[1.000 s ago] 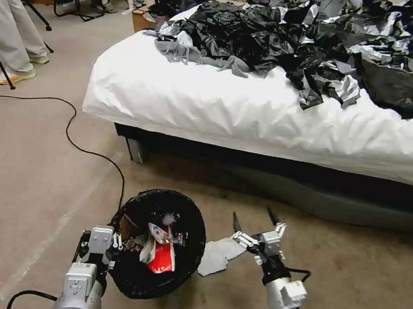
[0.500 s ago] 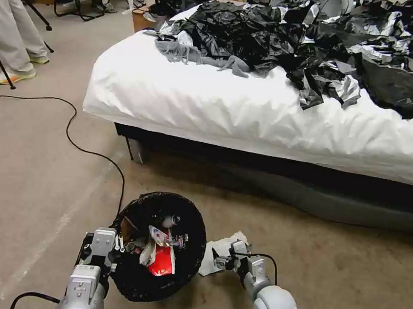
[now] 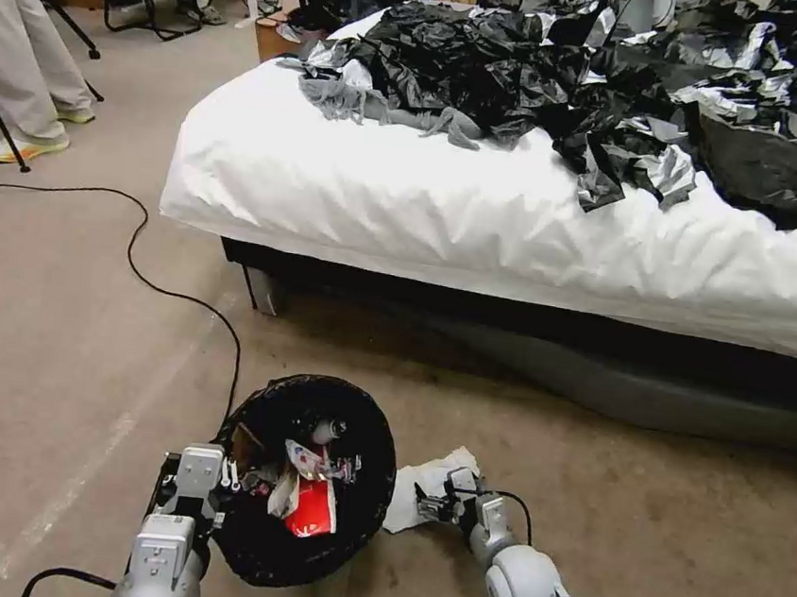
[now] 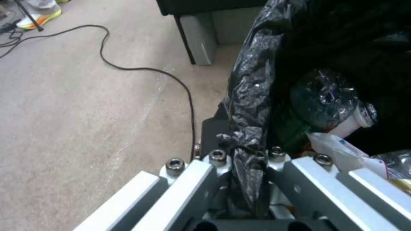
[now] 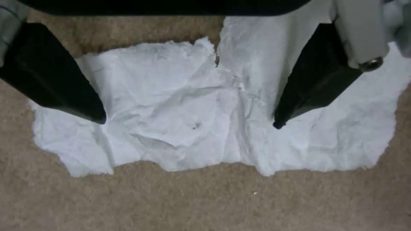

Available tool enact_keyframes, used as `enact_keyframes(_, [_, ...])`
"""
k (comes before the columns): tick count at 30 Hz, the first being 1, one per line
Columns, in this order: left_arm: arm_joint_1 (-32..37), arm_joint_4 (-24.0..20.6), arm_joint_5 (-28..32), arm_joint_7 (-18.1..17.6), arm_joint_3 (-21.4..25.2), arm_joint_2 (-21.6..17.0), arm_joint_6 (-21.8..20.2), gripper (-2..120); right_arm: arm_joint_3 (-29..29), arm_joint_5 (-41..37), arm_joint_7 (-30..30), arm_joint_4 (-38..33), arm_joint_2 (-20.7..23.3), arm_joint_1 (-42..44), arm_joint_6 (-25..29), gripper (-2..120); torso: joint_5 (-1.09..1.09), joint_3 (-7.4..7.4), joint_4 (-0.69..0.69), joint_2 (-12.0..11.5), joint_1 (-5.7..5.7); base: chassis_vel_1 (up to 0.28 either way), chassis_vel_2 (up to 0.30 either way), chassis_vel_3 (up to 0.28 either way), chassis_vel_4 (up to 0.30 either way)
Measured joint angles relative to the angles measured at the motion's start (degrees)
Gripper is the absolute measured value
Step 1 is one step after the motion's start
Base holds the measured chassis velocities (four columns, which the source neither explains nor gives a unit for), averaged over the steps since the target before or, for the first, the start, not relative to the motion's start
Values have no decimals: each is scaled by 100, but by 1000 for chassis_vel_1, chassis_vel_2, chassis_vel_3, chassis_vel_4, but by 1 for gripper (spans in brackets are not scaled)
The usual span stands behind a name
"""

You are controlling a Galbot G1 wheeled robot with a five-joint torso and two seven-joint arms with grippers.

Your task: Pick up the trash bin, then pick up the garbage from the floor and place it into the trash bin.

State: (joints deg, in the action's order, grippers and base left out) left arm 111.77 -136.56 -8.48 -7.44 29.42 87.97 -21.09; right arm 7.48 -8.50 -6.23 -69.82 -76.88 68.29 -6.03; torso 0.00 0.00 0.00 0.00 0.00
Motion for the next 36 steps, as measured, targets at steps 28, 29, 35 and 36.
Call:
enact_keyframes(28, [13,-58,-49,-14,-82,1,26,0,5,89,71,-7,-44,135,169,0,-1,-1,2,0,0,0,0,0,0])
enact_keyframes(29, [13,-62,-53,-14,-89,0,27,0,7,91,68,-6,-40,139,181,0,-1,-1,1,1,0,0,0,0,0])
enact_keyframes(35, [3,-73,-55,-15,-120,-9,27,0,19,95,57,-9,-24,146,213,0,0,-1,1,1,0,0,0,0,0])
enact_keyframes(36, [2,-73,-55,-15,-121,-16,27,0,22,95,56,-8,-17,147,223,0,1,0,0,1,0,0,0,0,0])
